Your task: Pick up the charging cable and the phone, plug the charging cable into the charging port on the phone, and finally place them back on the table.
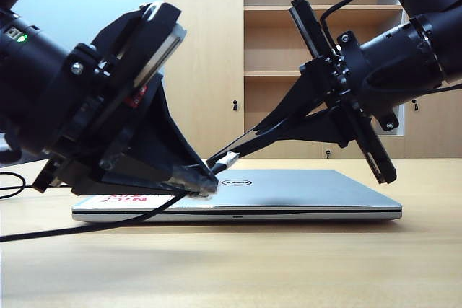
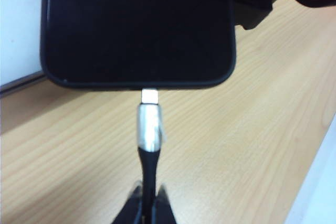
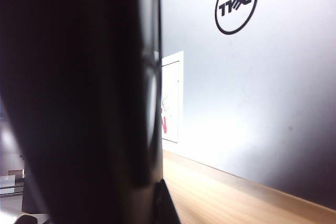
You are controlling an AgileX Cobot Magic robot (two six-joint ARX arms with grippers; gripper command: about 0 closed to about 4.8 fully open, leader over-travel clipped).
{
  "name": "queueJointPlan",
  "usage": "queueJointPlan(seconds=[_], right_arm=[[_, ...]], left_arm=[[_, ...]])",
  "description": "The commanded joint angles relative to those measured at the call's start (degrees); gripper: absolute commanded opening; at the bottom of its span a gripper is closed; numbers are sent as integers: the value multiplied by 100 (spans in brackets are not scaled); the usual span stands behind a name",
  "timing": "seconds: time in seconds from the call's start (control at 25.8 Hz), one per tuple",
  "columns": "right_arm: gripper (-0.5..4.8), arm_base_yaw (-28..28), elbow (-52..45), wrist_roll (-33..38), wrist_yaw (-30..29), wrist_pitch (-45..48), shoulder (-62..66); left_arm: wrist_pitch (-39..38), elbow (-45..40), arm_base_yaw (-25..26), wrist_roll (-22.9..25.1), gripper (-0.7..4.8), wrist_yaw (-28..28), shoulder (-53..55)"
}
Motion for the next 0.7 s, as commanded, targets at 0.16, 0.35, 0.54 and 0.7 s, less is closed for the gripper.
queueJointPlan(seconds=[0.16, 0.35, 0.54, 0.7], right_arm=[[-5, 11, 39, -101, -291, 380, -35], [-5, 13, 37, -278, -470, 376, -26], [-5, 11, 37, -431, -566, 337, -24], [-5, 13, 37, -531, -566, 332, -24]], left_arm=[[249, 11, 7, -17, -6, -4, -13], [308, 11, 9, -17, -6, -4, -13], [422, 11, 9, -17, -6, -2, -13], [424, 11, 11, -17, -6, -2, -13]])
